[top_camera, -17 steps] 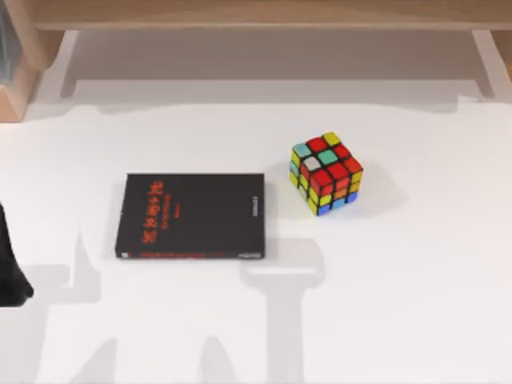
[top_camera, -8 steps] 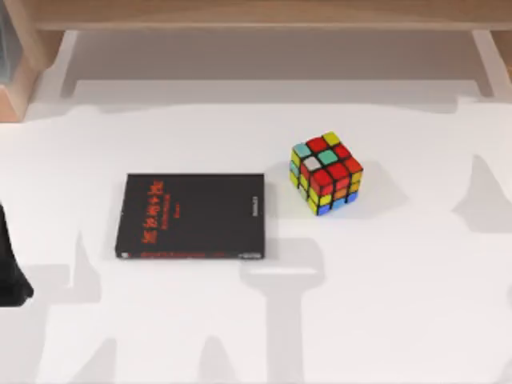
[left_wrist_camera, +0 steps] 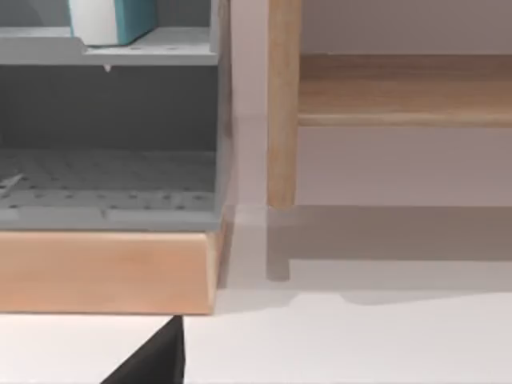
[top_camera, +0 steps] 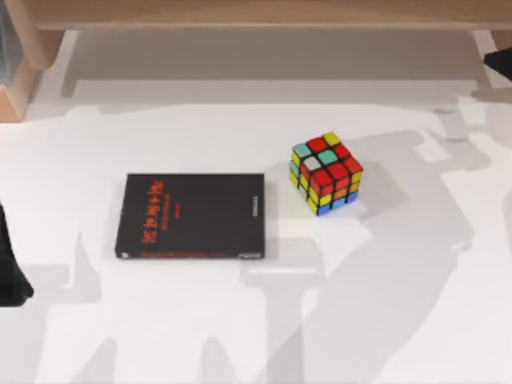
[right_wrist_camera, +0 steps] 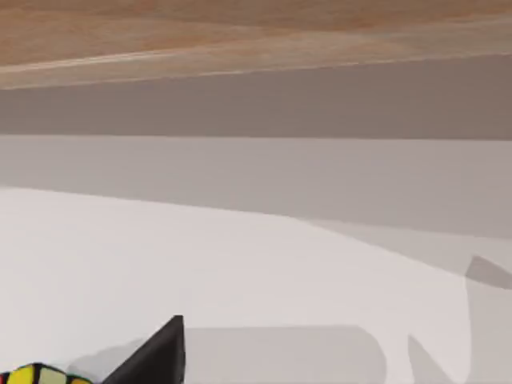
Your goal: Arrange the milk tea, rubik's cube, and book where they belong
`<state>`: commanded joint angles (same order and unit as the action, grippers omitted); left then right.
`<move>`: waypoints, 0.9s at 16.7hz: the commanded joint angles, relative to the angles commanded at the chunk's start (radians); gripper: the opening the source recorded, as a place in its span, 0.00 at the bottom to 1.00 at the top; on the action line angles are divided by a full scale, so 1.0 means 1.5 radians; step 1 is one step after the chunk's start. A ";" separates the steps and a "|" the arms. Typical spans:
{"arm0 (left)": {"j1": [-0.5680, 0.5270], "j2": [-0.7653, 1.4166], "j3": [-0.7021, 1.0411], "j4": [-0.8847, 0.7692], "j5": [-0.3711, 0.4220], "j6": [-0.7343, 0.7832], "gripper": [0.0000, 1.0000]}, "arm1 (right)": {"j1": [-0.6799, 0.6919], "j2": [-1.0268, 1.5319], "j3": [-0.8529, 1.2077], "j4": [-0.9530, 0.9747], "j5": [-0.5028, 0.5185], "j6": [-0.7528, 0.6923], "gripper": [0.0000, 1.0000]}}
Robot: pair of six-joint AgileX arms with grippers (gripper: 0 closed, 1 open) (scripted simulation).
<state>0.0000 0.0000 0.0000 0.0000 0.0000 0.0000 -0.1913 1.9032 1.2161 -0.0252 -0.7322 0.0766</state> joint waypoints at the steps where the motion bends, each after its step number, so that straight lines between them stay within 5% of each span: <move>1: 0.000 0.000 0.000 0.000 0.000 0.000 1.00 | 0.035 0.020 0.040 -0.075 0.013 0.002 1.00; 15: 0.000 0.000 0.000 0.000 0.000 0.000 1.00 | 0.405 0.417 0.882 -0.948 0.356 -0.004 1.00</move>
<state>0.0000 0.0000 0.0000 0.0000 0.0000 0.0000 0.4165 2.5281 2.5387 -1.4471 -0.1981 0.0710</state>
